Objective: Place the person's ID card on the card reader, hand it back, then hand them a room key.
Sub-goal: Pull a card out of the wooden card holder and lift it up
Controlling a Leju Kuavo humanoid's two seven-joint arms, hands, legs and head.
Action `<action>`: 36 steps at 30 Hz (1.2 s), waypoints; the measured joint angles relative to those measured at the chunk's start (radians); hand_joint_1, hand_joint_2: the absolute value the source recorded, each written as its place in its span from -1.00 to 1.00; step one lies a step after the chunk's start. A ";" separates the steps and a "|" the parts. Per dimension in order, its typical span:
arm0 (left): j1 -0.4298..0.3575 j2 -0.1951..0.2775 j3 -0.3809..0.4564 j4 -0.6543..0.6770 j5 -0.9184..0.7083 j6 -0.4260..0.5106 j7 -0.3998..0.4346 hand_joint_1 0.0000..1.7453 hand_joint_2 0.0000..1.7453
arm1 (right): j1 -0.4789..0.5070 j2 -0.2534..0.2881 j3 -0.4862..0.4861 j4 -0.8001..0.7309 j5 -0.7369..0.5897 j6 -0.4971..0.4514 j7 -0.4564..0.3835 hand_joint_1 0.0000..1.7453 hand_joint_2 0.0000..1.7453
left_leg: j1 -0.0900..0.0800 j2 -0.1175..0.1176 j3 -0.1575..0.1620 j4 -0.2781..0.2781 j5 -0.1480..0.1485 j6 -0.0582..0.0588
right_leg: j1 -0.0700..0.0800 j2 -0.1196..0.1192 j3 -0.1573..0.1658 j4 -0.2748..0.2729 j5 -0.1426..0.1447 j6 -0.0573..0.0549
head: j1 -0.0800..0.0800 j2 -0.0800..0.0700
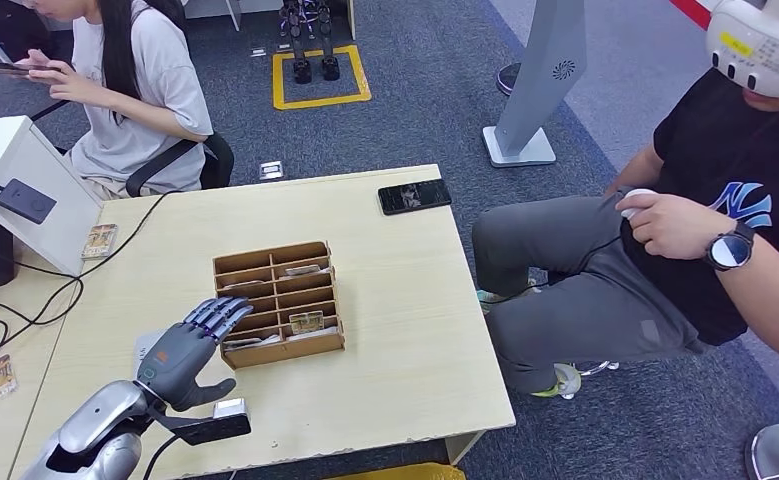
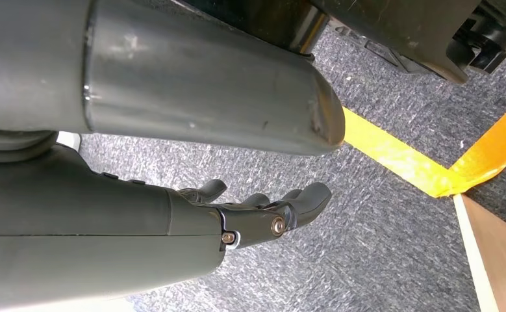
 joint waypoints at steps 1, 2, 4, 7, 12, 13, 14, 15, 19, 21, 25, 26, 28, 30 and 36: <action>0.000 0.000 0.000 0.000 0.000 0.000 0.000 -1.00 1.00 | 0.000 0.000 0.000 0.000 0.000 0.000 0.000 -1.00 -1.00 | 0.000 0.000 0.000 0.000 0.000 0.000 | 0.000 0.000 0.000 0.000 0.000 0.000 | 0.000 0.000; 0.000 0.000 0.000 0.000 0.000 0.000 0.000 -1.00 1.00 | 0.000 0.000 0.000 0.000 0.000 0.000 0.000 -1.00 -1.00 | 0.000 0.000 0.000 0.000 0.000 0.000 | 0.000 0.000 0.000 0.000 0.000 0.000 | 0.000 0.000; 0.000 0.000 0.000 0.000 0.000 0.000 0.000 -1.00 1.00 | 0.000 0.000 0.000 0.000 0.000 0.000 0.000 -1.00 -1.00 | 0.000 0.000 0.000 0.000 0.000 0.000 | 0.000 0.000 0.000 0.000 0.000 0.000 | 0.000 0.000; 0.000 0.000 0.000 0.000 0.000 0.000 0.000 -1.00 1.00 | 0.000 0.000 0.000 0.000 0.000 0.000 0.000 -1.00 -1.00 | 0.000 0.000 0.000 0.000 0.000 0.000 | 0.000 0.000 0.000 0.000 0.000 0.000 | 0.000 0.000; 0.000 0.000 0.000 0.002 -0.001 0.000 0.000 -1.00 1.00 | 0.000 0.000 0.000 0.000 0.000 0.000 0.000 -1.00 -1.00 | 0.000 0.000 0.000 0.000 0.000 0.000 | 0.000 0.000 0.000 0.000 0.000 0.000 | 0.000 0.000; 0.000 0.000 0.000 0.004 -0.003 0.000 0.000 -1.00 1.00 | 0.000 0.000 0.000 0.000 0.000 0.000 0.000 -1.00 -1.00 | 0.000 0.000 0.000 0.000 0.000 0.000 | 0.000 0.000 0.000 0.000 0.000 0.000 | 0.000 0.000; 0.000 0.000 0.000 0.006 -0.005 0.000 0.000 -1.00 1.00 | 0.000 0.000 -0.001 0.000 0.000 0.000 0.000 -1.00 -1.00 | 0.000 0.000 0.000 0.000 0.000 0.000 | 0.000 0.000 0.000 0.000 0.000 0.000 | 0.000 0.000; 0.000 0.000 0.000 0.009 -0.008 0.000 0.000 -1.00 1.00 | 0.000 0.000 -0.001 0.000 0.000 0.000 0.000 -1.00 -1.00 | 0.000 0.000 0.000 0.000 0.000 0.000 | 0.000 0.000 0.000 0.000 0.000 0.000 | 0.000 0.000; 0.000 0.000 -0.001 0.016 -0.016 0.001 0.002 -1.00 1.00 | 0.000 0.000 -0.002 0.000 0.002 0.000 0.000 -1.00 -1.00 | 0.000 0.000 0.000 0.000 0.000 0.000 | 0.000 0.000 0.000 0.000 0.000 0.000 | 0.000 0.000; -0.001 0.000 -0.001 0.018 -0.020 0.001 0.003 -1.00 1.00 | 0.000 0.000 -0.002 0.000 0.003 0.000 0.000 -1.00 -1.00 | 0.000 0.000 0.000 0.000 0.000 0.000 | 0.000 0.000 0.000 0.000 0.000 0.000 | 0.000 0.000; -0.001 0.000 -0.001 0.023 -0.024 0.001 0.003 -1.00 1.00 | 0.000 0.000 -0.002 0.000 0.003 0.000 0.000 -1.00 -1.00 | 0.000 0.000 0.000 0.000 0.000 0.000 | 0.000 0.000 0.000 0.000 0.000 0.000 | 0.000 0.000; -0.001 0.000 -0.001 0.024 -0.024 0.001 0.003 -1.00 1.00 | 0.000 0.000 -0.002 0.000 0.003 0.000 0.000 -1.00 -1.00 | 0.000 0.000 0.000 0.000 0.000 0.000 | 0.000 0.000 0.000 0.000 0.000 0.000 | 0.000 0.000; -0.001 0.000 -0.001 0.024 -0.024 0.001 0.003 -1.00 1.00 | 0.000 0.000 -0.002 0.000 0.003 0.000 0.000 -1.00 -1.00 | 0.000 0.000 0.000 0.000 0.000 0.000 | 0.000 0.000 0.000 0.000 0.000 0.000 | 0.000 0.000; -0.001 0.000 -0.001 0.024 -0.025 0.001 0.004 -1.00 1.00 | 0.000 0.000 -0.002 0.000 0.003 0.000 0.000 -1.00 -1.00 | 0.000 0.000 0.000 0.000 0.000 0.000 | 0.000 0.000 0.000 0.000 0.000 0.000 | 0.000 0.000; -0.001 0.000 -0.001 0.028 -0.027 0.002 0.005 -1.00 1.00 | 0.000 0.000 -0.002 0.000 0.003 0.000 0.000 -1.00 -1.00 | 0.000 0.000 0.000 0.000 0.000 0.000 | 0.000 0.000 0.000 0.000 0.000 0.000 | 0.000 0.000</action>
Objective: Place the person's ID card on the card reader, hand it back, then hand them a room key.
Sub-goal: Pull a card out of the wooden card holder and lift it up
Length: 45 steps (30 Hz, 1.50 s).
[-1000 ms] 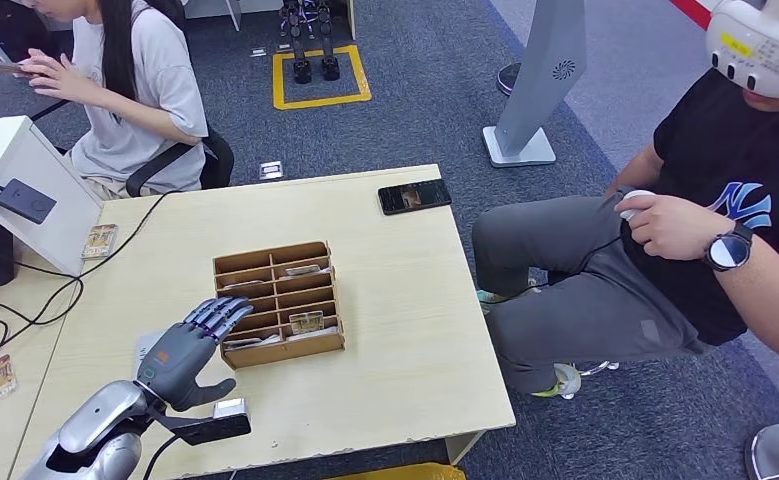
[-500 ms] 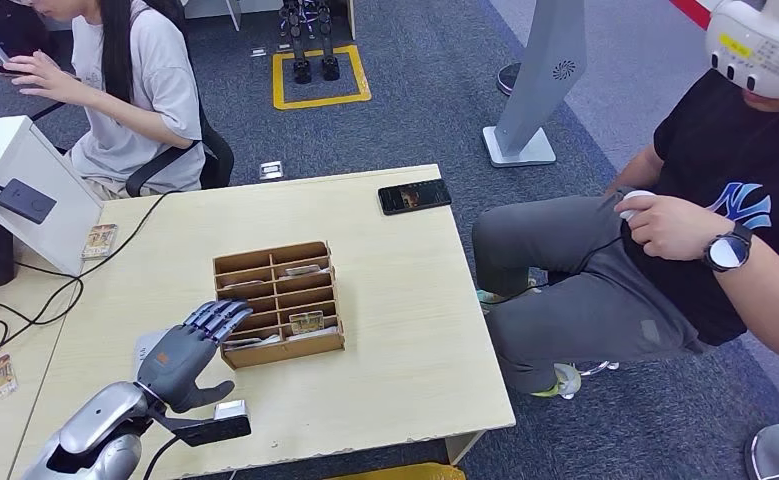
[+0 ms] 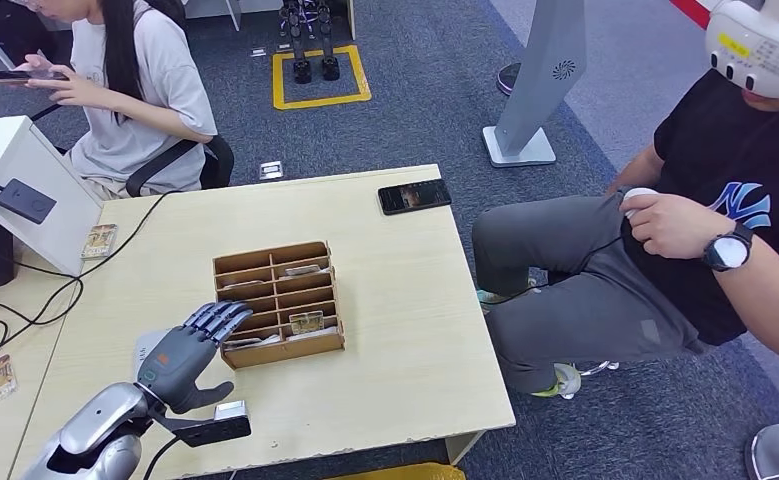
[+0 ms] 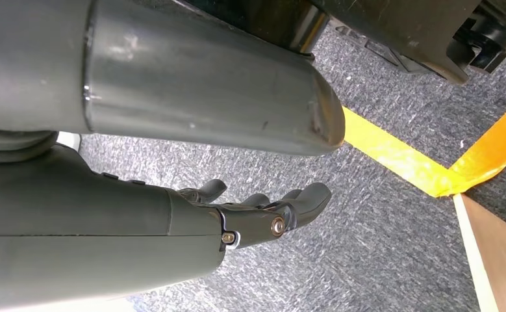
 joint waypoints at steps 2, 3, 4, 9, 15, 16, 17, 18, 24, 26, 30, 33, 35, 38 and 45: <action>0.000 0.000 0.000 0.002 -0.001 0.001 0.001 -1.00 1.00 | 0.000 0.000 0.000 0.000 0.000 0.000 0.000 -1.00 -1.00 | 0.000 0.000 0.000 0.000 0.000 0.000 | 0.000 0.000 0.000 0.000 0.000 0.000 | 0.000 0.000; 0.000 0.000 0.000 0.003 -0.001 0.001 0.001 -0.97 1.00 | 0.000 0.000 -0.001 0.000 0.000 0.000 0.000 -1.00 -1.00 | 0.000 0.000 0.000 0.000 0.000 0.000 | 0.000 0.000 0.000 0.000 0.000 0.000 | 0.000 0.000; 0.000 0.000 0.000 0.004 -0.001 0.001 0.001 -0.61 1.00 | 0.000 0.000 -0.001 0.000 0.000 0.000 0.000 -1.00 -1.00 | 0.000 0.000 0.000 0.000 0.000 0.000 | 0.000 0.000 0.000 0.000 0.000 0.000 | 0.000 0.000; 0.000 0.000 0.000 0.005 -0.002 0.004 0.001 0.99 1.00 | 0.000 0.000 -0.003 0.000 0.000 0.000 0.000 -1.00 -1.00 | 0.000 0.000 0.000 0.000 0.000 0.000 | 0.000 0.000 0.000 0.000 0.000 0.000 | 0.000 0.000; -0.001 -0.002 0.000 0.005 0.006 0.016 -0.001 0.94 1.00 | 0.000 0.000 -0.005 0.000 0.000 0.000 -0.001 -1.00 -1.00 | 0.000 0.000 0.000 0.000 0.000 0.000 | 0.000 0.000 0.000 0.000 0.000 0.000 | 0.000 0.000; -0.002 -0.003 0.000 0.005 0.008 0.018 -0.001 0.94 1.00 | 0.000 0.000 -0.005 0.000 0.000 0.000 -0.002 -1.00 -1.00 | 0.000 0.000 0.000 0.000 0.000 0.000 | 0.000 0.000 0.000 0.000 0.000 0.000 | 0.000 0.000; -0.003 -0.004 0.000 0.005 0.010 0.018 -0.001 0.95 1.00 | 0.000 0.000 -0.005 0.000 0.000 0.000 -0.002 -1.00 -1.00 | 0.000 0.000 0.000 0.000 0.000 0.000 | 0.000 0.000 0.000 0.000 0.000 0.000 | 0.000 0.000; -0.004 -0.004 0.000 0.005 0.013 0.019 -0.001 0.98 1.00 | 0.000 0.000 -0.006 0.000 0.000 0.000 -0.003 -1.00 -1.00 | 0.000 0.000 0.000 0.000 0.000 0.000 | 0.000 0.000 0.000 0.000 0.000 0.000 | 0.000 0.000; -0.004 -0.004 0.000 0.005 0.025 0.019 -0.002 1.00 1.00 | 0.000 0.000 -0.006 0.000 0.000 -0.001 -0.003 -1.00 -1.00 | 0.000 0.000 0.000 0.000 0.000 0.000 | 0.000 0.000 0.000 0.000 0.000 0.000 | 0.000 0.000; -0.004 -0.004 0.000 0.005 0.026 0.019 -0.002 1.00 1.00 | 0.000 0.000 -0.006 0.000 0.000 -0.001 -0.003 -1.00 -1.00 | 0.000 0.000 0.000 0.000 0.000 0.000 | 0.000 0.000 0.000 0.000 0.000 0.000 | 0.000 0.000; -0.004 -0.004 0.000 0.005 0.026 0.019 -0.002 1.00 1.00 | 0.000 0.000 -0.006 0.000 0.000 -0.001 -0.003 -1.00 -1.00 | 0.000 0.000 0.000 0.000 0.000 0.000 | 0.000 0.000 0.000 0.000 0.000 0.000 | 0.000 0.000; -0.004 -0.004 0.000 0.005 0.026 0.019 -0.002 1.00 1.00 | 0.000 0.000 -0.006 0.000 0.000 -0.001 -0.003 -1.00 -1.00 | 0.000 0.000 0.000 0.000 0.000 0.000 | 0.000 0.000 0.000 0.000 0.000 0.000 | 0.000 0.000; -0.004 -0.004 0.000 0.005 0.026 0.019 -0.002 1.00 1.00 | 0.000 0.000 -0.006 0.000 0.000 -0.001 -0.003 -1.00 -1.00 | 0.000 0.000 0.000 0.000 0.000 0.000 | 0.000 0.000 0.000 0.000 0.000 0.000 | 0.000 0.000; -0.004 -0.004 0.000 0.005 0.033 0.019 -0.004 1.00 1.00 | 0.000 0.000 -0.006 0.000 0.000 -0.001 -0.003 -1.00 -1.00 | 0.000 0.000 0.000 0.000 0.000 0.000 | 0.000 0.000 0.000 0.000 0.000 0.000 | 0.000 0.000; -0.003 -0.004 0.000 0.005 0.035 0.019 -0.004 1.00 1.00 | 0.000 0.000 -0.007 0.000 0.000 -0.001 -0.003 -1.00 -1.00 | 0.000 0.000 0.000 0.000 0.000 0.000 | 0.000 0.000 0.000 0.000 0.000 0.000 | 0.000 0.000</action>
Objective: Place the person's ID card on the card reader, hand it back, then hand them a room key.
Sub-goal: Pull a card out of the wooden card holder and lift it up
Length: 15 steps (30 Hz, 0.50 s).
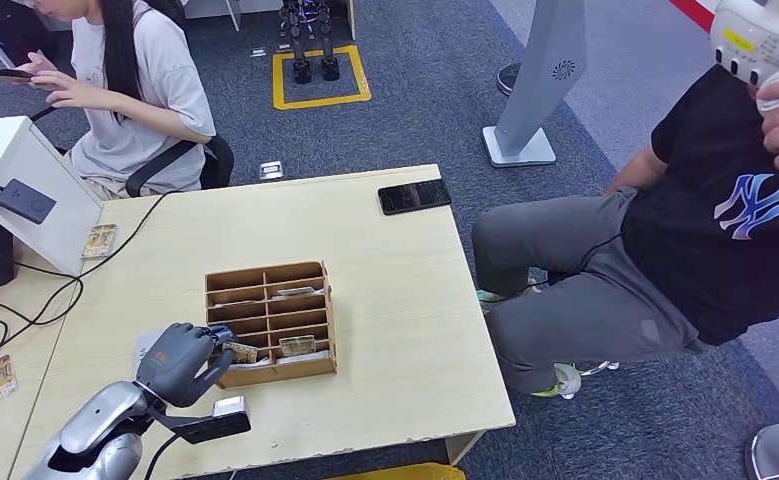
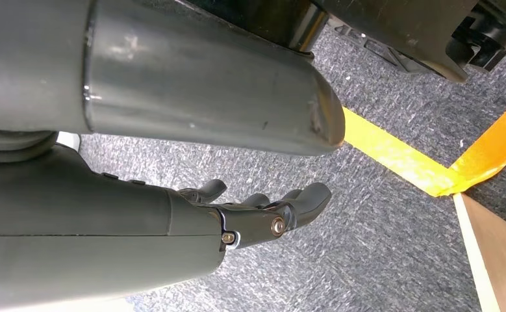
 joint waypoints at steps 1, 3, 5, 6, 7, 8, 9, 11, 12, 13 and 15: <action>0.000 0.000 0.000 0.000 0.000 0.000 0.000 1.00 1.00 | 0.000 0.000 0.000 0.000 0.000 0.000 0.000 -1.00 -1.00 | 0.000 0.000 0.000 0.000 0.000 0.000 | 0.000 0.000 0.000 0.000 0.000 0.000 | 0.000 0.000; 0.000 0.000 0.000 0.000 0.000 0.000 0.000 1.00 1.00 | 0.000 0.000 0.000 0.000 0.000 0.000 0.000 -1.00 -1.00 | 0.000 0.000 0.000 0.000 0.000 0.000 | 0.000 0.000 0.000 0.000 0.000 0.000 | 0.000 0.000; 0.000 0.000 0.000 0.000 0.000 0.000 0.000 1.00 1.00 | 0.000 0.000 -0.001 0.000 0.000 0.000 0.000 -1.00 -1.00 | 0.000 0.000 0.000 0.000 0.000 0.000 | 0.000 0.000 0.000 0.000 0.000 0.000 | 0.000 0.000; 0.000 0.000 0.000 0.000 0.002 0.000 -0.001 1.00 1.00 | 0.000 0.000 -0.001 0.000 0.000 0.000 0.000 -1.00 -1.00 | 0.000 0.000 0.000 0.000 0.000 0.000 | 0.000 0.000 0.000 0.000 0.000 0.000 | 0.000 0.000; 0.001 0.000 0.000 0.000 0.011 0.000 -0.003 1.00 1.00 | 0.000 0.000 -0.001 0.000 0.001 0.000 0.000 -1.00 -1.00 | 0.000 0.000 0.000 0.000 0.000 0.000 | 0.000 0.000 0.000 0.000 0.000 0.000 | 0.000 0.000; 0.002 0.001 0.000 0.000 0.025 -0.002 -0.009 1.00 1.00 | 0.000 0.000 -0.002 0.000 0.001 0.000 0.000 -1.00 -1.00 | 0.000 0.000 0.000 0.000 0.000 0.000 | 0.000 0.000 0.000 0.000 0.000 0.000 | 0.000 0.000; 0.003 0.005 0.000 -0.002 0.049 -0.006 -0.017 1.00 1.00 | 0.000 0.000 -0.002 0.000 0.002 0.000 0.000 -1.00 -1.00 | 0.000 0.000 0.000 0.000 0.000 0.000 | 0.000 0.000 0.000 0.000 0.000 0.000 | 0.000 0.000; 0.004 0.028 0.003 -0.024 0.126 -0.025 -0.039 1.00 1.00 | 0.000 0.000 -0.002 0.000 0.003 0.000 -0.002 -1.00 -1.00 | 0.001 0.000 0.000 0.000 0.000 0.000 | 0.001 0.000 0.000 0.000 0.000 0.000 | 0.000 0.000; 0.002 0.052 0.011 -0.049 0.183 -0.046 -0.050 1.00 1.00 | 0.000 0.000 -0.003 0.000 0.003 -0.001 -0.004 -1.00 -1.00 | 0.001 0.001 0.000 0.000 0.000 0.000 | 0.001 0.001 -0.001 0.000 0.000 -0.001 | 0.000 0.000; -0.006 0.082 0.027 -0.082 0.251 -0.077 -0.060 1.00 1.00 | 0.001 0.000 -0.004 0.000 0.003 -0.003 -0.006 -1.00 -1.00 | 0.002 0.001 -0.001 0.000 0.001 -0.001 | 0.002 0.001 -0.002 0.000 0.001 -0.001 | 0.000 0.000; -0.046 0.154 0.081 -0.156 0.395 -0.164 -0.069 1.00 1.00 | 0.001 0.000 -0.007 0.000 0.006 -0.006 -0.009 -1.00 -1.00 | 0.004 0.001 -0.002 0.000 0.002 -0.003 | 0.003 0.001 -0.003 0.000 0.001 -0.002 | 0.000 0.000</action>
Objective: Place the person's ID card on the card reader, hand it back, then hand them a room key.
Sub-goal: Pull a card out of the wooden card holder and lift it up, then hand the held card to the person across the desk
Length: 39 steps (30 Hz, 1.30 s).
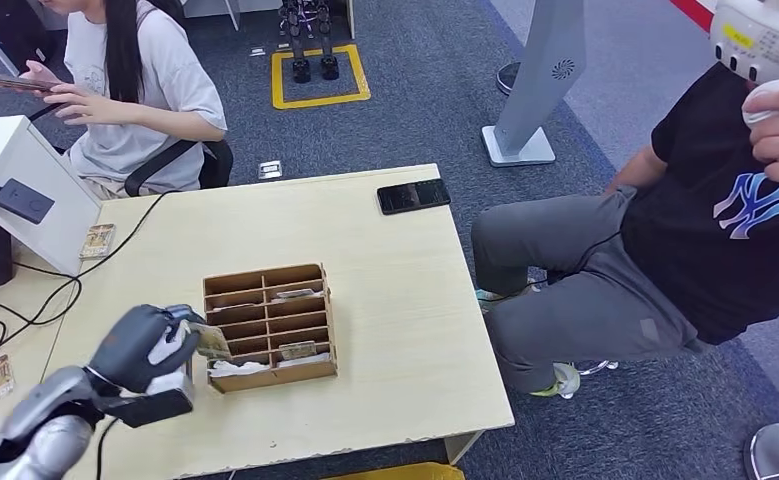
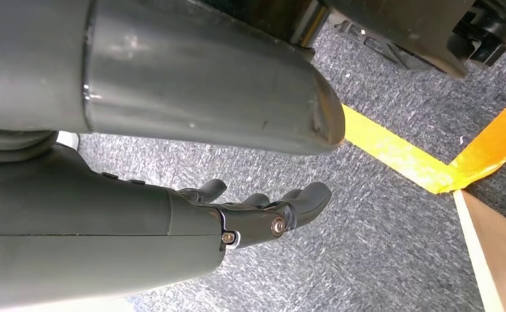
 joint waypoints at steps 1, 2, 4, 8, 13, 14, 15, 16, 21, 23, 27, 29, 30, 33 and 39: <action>-0.032 0.035 0.030 -0.035 0.066 -0.049 0.001 1.00 1.00 | 0.000 0.000 -0.002 0.000 0.004 -0.001 -0.001 -1.00 -1.00 | 0.000 -0.001 -0.001 0.000 0.001 -0.001 | 0.000 0.000 -0.001 0.000 0.000 0.000 | 0.000 0.000; -0.075 0.073 0.060 -0.068 0.124 -0.103 0.009 1.00 1.00 | 0.000 0.000 -0.004 0.000 0.008 -0.001 -0.001 -1.00 -1.00 | 0.001 -0.001 -0.002 0.000 0.002 -0.001 | 0.001 -0.001 -0.001 0.000 0.001 -0.001 | 0.000 0.000; -0.171 0.136 0.112 -0.123 0.218 -0.204 0.033 1.00 1.00 | 0.000 0.000 -0.008 0.000 0.014 -0.001 -0.004 -1.00 -1.00 | 0.001 -0.002 -0.002 0.000 0.003 -0.002 | 0.001 -0.002 -0.002 0.001 0.001 -0.002 | -0.001 0.000; -0.335 0.211 0.177 -0.192 0.323 -0.326 0.078 1.00 1.00 | -0.001 0.000 -0.011 0.000 0.013 -0.001 -0.010 -1.00 -1.00 | 0.001 0.000 -0.002 0.000 0.003 -0.002 | 0.001 -0.001 -0.002 0.001 0.002 -0.003 | -0.001 0.000; -0.374 0.244 0.194 -0.219 0.307 -0.313 0.080 1.00 1.00 | -0.002 0.000 -0.014 0.000 0.009 -0.001 -0.012 -1.00 -1.00 | 0.000 0.000 -0.002 0.000 0.003 -0.002 | 0.001 0.000 -0.002 0.001 0.003 -0.003 | -0.001 0.000; -0.374 0.247 0.194 -0.220 0.304 -0.308 0.076 1.00 1.00 | -0.002 0.001 -0.015 0.000 0.009 -0.001 -0.012 -1.00 -1.00 | 0.000 0.000 -0.002 0.000 0.003 -0.002 | 0.001 -0.001 -0.002 0.001 0.003 -0.003 | -0.001 0.000; -0.373 0.249 0.194 -0.221 0.302 -0.303 0.073 1.00 1.00 | -0.003 0.001 -0.015 0.000 0.009 -0.001 -0.012 -1.00 -1.00 | 0.000 0.000 -0.002 0.000 0.003 -0.002 | 0.001 -0.001 -0.002 0.001 0.003 -0.003 | -0.001 0.000; -0.373 0.251 0.194 -0.221 0.299 -0.296 0.071 1.00 1.00 | -0.003 0.001 -0.015 0.000 0.009 -0.001 -0.012 -1.00 -1.00 | 0.000 0.000 -0.002 0.000 0.003 -0.002 | 0.001 -0.001 -0.002 0.001 0.003 -0.003 | -0.001 0.000; -0.364 0.253 0.194 -0.222 0.256 -0.243 0.072 1.00 1.00 | -0.004 0.001 -0.016 0.000 0.010 -0.001 -0.012 -1.00 -1.00 | 0.000 0.000 -0.002 0.000 0.003 -0.002 | 0.001 -0.001 -0.002 0.001 0.003 -0.003 | -0.001 0.000; -0.360 0.252 0.194 -0.221 0.237 -0.226 0.073 1.00 1.00 | -0.005 0.001 -0.016 0.000 0.010 -0.001 -0.012 -1.00 -1.00 | 0.000 0.000 -0.002 0.000 0.003 -0.002 | 0.001 -0.001 -0.002 0.001 0.003 -0.003 | -0.001 0.000; -0.361 0.245 0.194 -0.201 0.174 -0.181 0.093 1.00 1.00 | -0.006 0.001 -0.016 0.000 0.013 -0.001 -0.012 -1.00 -1.00 | 0.000 0.000 -0.002 0.000 0.003 -0.002 | 0.001 0.000 -0.003 0.001 0.003 -0.003 | -0.001 0.000; -0.376 0.229 0.193 -0.157 0.080 -0.130 0.123 1.00 1.00 | -0.007 0.001 -0.016 0.000 0.018 0.001 -0.011 -1.00 -1.00 | 0.000 0.000 -0.002 0.000 0.004 -0.002 | 0.001 -0.001 -0.004 0.001 0.003 -0.003 | -0.001 0.000; -0.391 0.212 0.193 -0.117 0.015 -0.096 0.140 1.00 1.00 | -0.008 0.001 -0.016 0.000 0.024 0.003 -0.011 -1.00 -1.00 | 0.000 -0.001 -0.002 0.000 0.004 -0.002 | 0.001 -0.001 -0.005 0.001 0.003 -0.003 | -0.001 0.000; -0.459 0.126 0.187 0.057 -0.170 0.013 0.176 1.00 1.00 | -0.013 0.002 -0.015 0.000 0.039 0.007 -0.009 -1.00 -1.00 | 0.000 -0.003 -0.003 0.000 0.005 -0.002 | 0.000 -0.003 -0.005 0.001 0.004 -0.003 | -0.001 0.000; -0.529 -0.053 0.180 0.387 -0.310 0.201 0.212 1.00 1.00 | -0.019 0.006 -0.015 0.000 0.048 0.005 -0.012 -1.00 -1.00 | 0.000 -0.001 -0.004 0.000 0.007 -0.002 | 0.000 -0.001 -0.004 0.001 0.008 -0.003 | -0.002 0.000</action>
